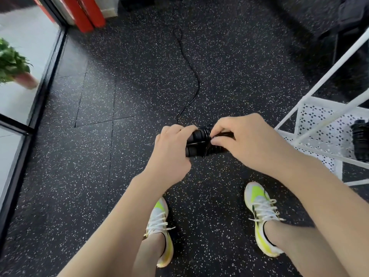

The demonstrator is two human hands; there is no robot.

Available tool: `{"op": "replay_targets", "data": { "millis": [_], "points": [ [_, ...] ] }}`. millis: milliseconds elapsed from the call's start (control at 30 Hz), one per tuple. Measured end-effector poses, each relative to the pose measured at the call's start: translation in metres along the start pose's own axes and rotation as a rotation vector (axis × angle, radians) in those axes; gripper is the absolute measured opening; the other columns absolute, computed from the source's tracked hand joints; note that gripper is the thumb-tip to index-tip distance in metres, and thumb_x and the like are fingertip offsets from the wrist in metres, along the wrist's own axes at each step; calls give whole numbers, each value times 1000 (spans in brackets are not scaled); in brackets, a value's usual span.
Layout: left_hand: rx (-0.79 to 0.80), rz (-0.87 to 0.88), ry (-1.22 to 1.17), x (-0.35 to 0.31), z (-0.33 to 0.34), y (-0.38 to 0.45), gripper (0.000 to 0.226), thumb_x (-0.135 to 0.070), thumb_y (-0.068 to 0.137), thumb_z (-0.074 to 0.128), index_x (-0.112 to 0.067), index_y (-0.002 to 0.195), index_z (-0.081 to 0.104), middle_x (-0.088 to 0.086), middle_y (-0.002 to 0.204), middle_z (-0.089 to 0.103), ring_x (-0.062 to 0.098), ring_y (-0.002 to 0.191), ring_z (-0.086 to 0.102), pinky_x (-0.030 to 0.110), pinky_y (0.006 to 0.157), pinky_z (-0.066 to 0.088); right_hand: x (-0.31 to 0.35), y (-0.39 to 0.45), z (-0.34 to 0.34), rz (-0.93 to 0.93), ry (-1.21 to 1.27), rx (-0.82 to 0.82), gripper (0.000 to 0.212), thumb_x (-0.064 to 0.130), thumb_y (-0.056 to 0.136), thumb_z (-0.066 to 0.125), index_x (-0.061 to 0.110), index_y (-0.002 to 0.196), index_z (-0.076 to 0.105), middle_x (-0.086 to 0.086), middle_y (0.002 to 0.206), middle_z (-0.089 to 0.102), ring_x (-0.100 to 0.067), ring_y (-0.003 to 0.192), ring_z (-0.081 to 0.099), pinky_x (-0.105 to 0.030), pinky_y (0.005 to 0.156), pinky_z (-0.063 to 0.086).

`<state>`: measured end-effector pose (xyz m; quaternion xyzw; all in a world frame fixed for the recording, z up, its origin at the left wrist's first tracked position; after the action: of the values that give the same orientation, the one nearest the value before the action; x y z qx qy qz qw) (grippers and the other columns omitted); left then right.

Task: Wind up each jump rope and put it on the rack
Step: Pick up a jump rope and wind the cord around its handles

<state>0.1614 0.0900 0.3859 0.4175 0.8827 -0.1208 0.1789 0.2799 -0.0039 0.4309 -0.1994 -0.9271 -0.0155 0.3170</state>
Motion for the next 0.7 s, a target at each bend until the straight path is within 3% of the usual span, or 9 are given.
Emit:
{"op": "replay_targets", "data": {
  "millis": [100,233,367,467,600,700],
  "points": [
    [61,69,-27,-9,7,-1,63,1,72,68,-31,125,58,-9,109,56,24,105,43,47,94,43,-11,4,-8,11,28,-27,6,43,86,74,41,92,73,20,78,67,-2,73,60,-36,70,51],
    [106,145,-74,-17,13,-3,70,3,74,69,-30,134,57,-10,114,58,24,109,45,49,98,42,-25,9,-10,33,81,-15,6,43,80,79,42,84,75,19,80,70,-2,72,60,-33,69,48],
    [107,168,-126,-20,9,-4,68,7,76,68,-27,135,59,-10,120,59,19,114,42,39,102,39,-27,10,-6,12,219,62,8,32,83,81,38,80,78,16,77,73,-6,68,62,-22,66,47],
    [118,204,-169,-25,6,-6,68,12,72,65,-23,130,64,-7,119,62,13,111,39,24,100,33,-27,11,-3,-2,266,98,6,32,84,80,38,83,79,19,85,74,-6,80,65,-23,78,48],
    [158,190,-233,-24,6,-8,74,11,73,67,-33,132,61,-16,126,59,15,120,43,30,103,37,-30,13,3,-3,328,155,8,30,86,78,38,84,79,22,86,74,3,86,65,-5,74,41],
    [159,184,-319,-25,-1,-10,76,10,71,71,-40,128,62,-19,125,60,12,123,46,28,103,38,-33,16,5,-25,434,149,7,24,87,77,30,87,80,17,85,76,2,84,69,-5,78,43]
  ]
}}
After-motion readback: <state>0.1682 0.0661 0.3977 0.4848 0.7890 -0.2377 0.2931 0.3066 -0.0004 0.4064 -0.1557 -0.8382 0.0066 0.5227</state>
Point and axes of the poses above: each hand's wrist, its own y-axis towards the middle knuckle, its own z-axis out of the palm, x = y × z, the point moved 10 cm from there along y, towards the middle knuckle
